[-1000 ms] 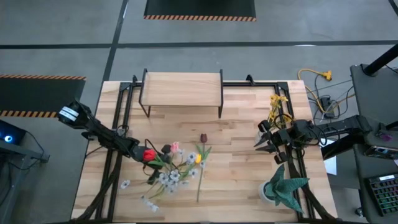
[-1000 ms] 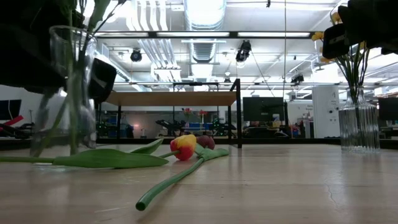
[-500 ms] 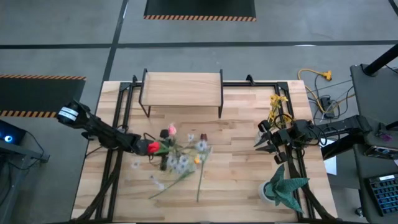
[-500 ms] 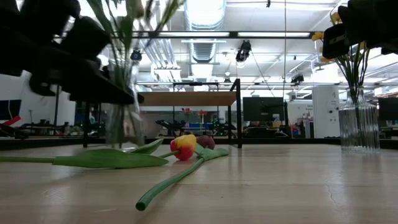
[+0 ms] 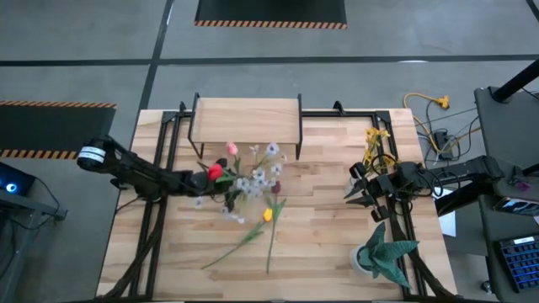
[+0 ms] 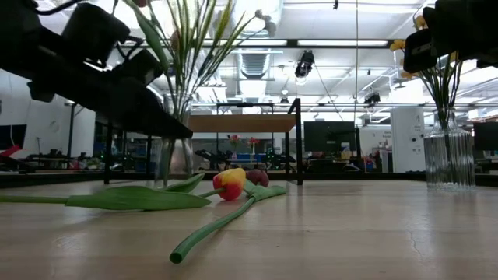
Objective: Pick and place flowers into a vace then onto a shelf
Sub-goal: Move the left transparent vase to the center, then put the yellow flower into the left transparent vase
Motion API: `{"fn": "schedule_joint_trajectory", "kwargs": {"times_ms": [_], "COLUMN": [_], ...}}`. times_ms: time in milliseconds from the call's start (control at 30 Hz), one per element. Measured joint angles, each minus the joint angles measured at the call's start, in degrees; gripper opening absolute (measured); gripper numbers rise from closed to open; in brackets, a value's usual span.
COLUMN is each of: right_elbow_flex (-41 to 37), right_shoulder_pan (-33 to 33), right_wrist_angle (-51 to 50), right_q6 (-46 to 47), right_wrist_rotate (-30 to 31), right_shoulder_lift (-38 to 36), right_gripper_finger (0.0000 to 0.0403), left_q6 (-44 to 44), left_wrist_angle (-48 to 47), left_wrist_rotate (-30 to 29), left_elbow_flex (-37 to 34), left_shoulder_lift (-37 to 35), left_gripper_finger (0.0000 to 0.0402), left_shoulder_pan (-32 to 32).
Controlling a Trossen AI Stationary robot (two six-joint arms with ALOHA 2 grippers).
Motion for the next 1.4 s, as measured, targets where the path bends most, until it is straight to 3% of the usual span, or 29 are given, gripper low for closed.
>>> {"fn": "schedule_joint_trajectory", "kwargs": {"times_ms": [467,933,1133,1400], "right_elbow_flex": [0.00,0.00,0.00,0.00], "right_shoulder_pan": [0.00,0.00,0.01,0.01], "right_wrist_angle": [0.02,0.04,0.02,0.02], "right_q6": [-0.01,0.15,0.15,0.15], "right_wrist_rotate": [0.00,0.00,0.02,0.02], "right_shoulder_lift": [0.00,-0.02,0.00,-0.01], "right_gripper_finger": [0.0052,0.0052,0.0052,0.0052], "left_q6": [-3.81,-4.70,-5.53,-8.80], "left_wrist_angle": [-0.44,-4.70,-15.63,-32.82], "left_wrist_rotate": [0.02,0.18,0.19,1.77], "left_elbow_flex": [0.00,0.01,0.02,0.02], "left_shoulder_lift": [0.00,-1.42,-8.18,-24.35], "left_gripper_finger": [0.0187,0.0307,0.0313,0.0313], "left_shoulder_pan": [1.87,1.87,1.70,1.58]}}
